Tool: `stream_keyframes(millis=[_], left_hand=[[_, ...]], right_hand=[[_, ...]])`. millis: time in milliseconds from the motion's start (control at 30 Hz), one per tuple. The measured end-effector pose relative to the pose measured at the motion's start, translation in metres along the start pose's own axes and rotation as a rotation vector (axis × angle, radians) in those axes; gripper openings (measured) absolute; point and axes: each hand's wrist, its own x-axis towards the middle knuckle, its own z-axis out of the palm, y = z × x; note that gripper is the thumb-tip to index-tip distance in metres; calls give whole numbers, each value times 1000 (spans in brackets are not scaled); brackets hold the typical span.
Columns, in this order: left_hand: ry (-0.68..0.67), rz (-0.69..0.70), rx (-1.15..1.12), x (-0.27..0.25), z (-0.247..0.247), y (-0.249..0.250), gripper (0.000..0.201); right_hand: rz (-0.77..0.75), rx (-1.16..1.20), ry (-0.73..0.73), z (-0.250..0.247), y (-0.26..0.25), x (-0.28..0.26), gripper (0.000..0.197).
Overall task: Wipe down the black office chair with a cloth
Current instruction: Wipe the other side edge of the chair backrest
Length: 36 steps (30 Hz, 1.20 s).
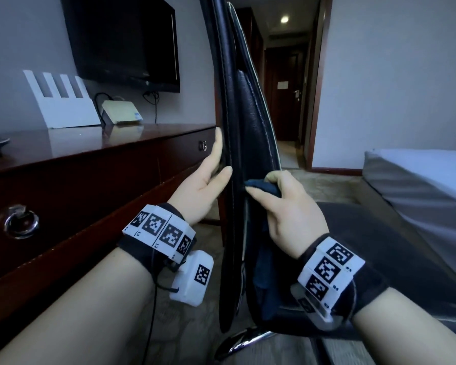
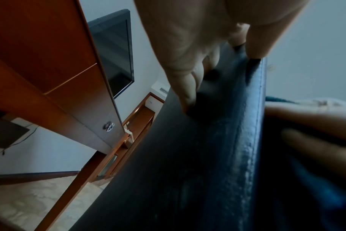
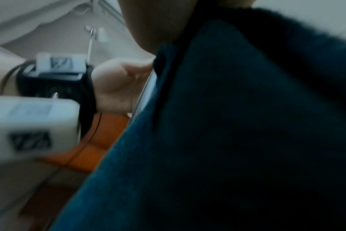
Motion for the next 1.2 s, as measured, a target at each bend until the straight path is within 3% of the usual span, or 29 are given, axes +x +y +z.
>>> stream_keyframes(millis=[167,533,633,700,867,1000,1200], left_hand=[[-21,24,-28,-1,3,-4,59],[34,15,67,-5,6,-7,62],[41,8,67,-5,9,-7,64],[32,10,67,-5,10,-6,63],[8,18,53,-8,14,-5,61],[26,26,86,-13,18,-4,63],[38,37,58,-15,21,-7,66]], right_hand=[[67,62,168,-14,-2,34,44],[66,30,-55,13,-10,-37,41],[145,169,21,-6,-10,-22,27],[199,248,83,-16,-9,-9,30],[116,111,101,-17,-6,4,29],[118,76,133,4,-17,-23,29],[165,89,17,23,-26,-66,26]])
